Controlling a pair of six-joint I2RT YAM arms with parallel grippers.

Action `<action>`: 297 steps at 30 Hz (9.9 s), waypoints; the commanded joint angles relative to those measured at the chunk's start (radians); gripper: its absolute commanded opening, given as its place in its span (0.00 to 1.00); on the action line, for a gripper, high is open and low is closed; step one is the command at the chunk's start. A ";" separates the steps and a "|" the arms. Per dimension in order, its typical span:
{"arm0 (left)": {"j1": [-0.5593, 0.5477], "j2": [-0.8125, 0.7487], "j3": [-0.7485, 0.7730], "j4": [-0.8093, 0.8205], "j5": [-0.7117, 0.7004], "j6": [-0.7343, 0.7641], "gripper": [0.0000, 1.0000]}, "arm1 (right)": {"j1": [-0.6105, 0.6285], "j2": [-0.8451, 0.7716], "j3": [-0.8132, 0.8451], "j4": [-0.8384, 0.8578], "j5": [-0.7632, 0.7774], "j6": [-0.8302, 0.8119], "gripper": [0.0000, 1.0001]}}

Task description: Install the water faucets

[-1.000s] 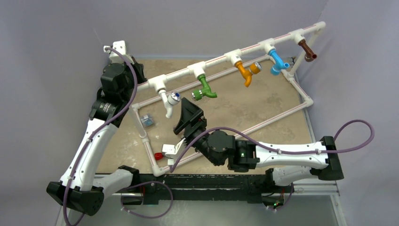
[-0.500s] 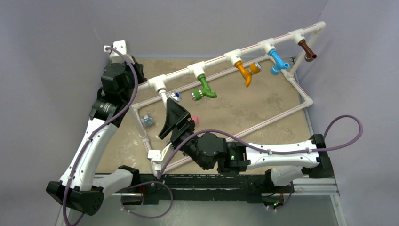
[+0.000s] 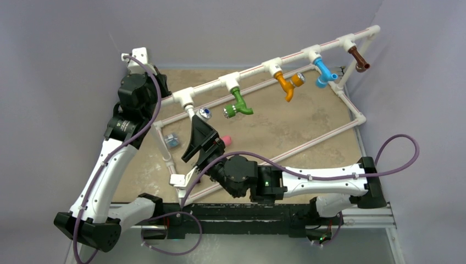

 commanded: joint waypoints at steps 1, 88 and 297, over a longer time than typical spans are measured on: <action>-0.047 0.025 -0.075 -0.260 0.094 0.061 0.00 | -0.044 0.003 0.011 -0.082 0.019 0.050 0.82; -0.052 0.058 -0.062 -0.261 0.106 0.058 0.00 | -0.195 -0.148 -0.169 0.469 -0.055 2.627 0.81; -0.070 0.078 -0.061 -0.265 0.089 0.070 0.00 | -0.041 -0.183 -0.033 -0.200 -0.119 0.119 0.83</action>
